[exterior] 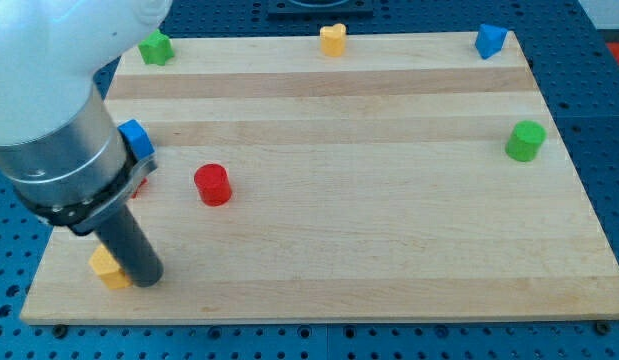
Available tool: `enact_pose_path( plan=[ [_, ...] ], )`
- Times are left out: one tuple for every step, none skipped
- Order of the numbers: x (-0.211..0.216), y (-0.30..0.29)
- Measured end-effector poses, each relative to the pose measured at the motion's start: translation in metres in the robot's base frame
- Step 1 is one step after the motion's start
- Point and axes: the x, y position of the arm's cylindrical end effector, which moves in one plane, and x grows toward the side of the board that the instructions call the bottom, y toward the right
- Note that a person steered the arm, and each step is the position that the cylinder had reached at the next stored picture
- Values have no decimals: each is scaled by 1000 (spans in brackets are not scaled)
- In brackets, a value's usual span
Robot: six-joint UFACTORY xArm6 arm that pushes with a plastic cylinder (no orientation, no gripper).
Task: Push yellow hexagon to the bottom left
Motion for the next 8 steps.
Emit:
enact_pose_path(
  plan=[
    [4,-8],
    [4,-8],
    [1,-7],
    [-8,-6],
    [-15,-6],
    [-21,-6],
    [-27,-7],
    [-27,-23]
  ],
)
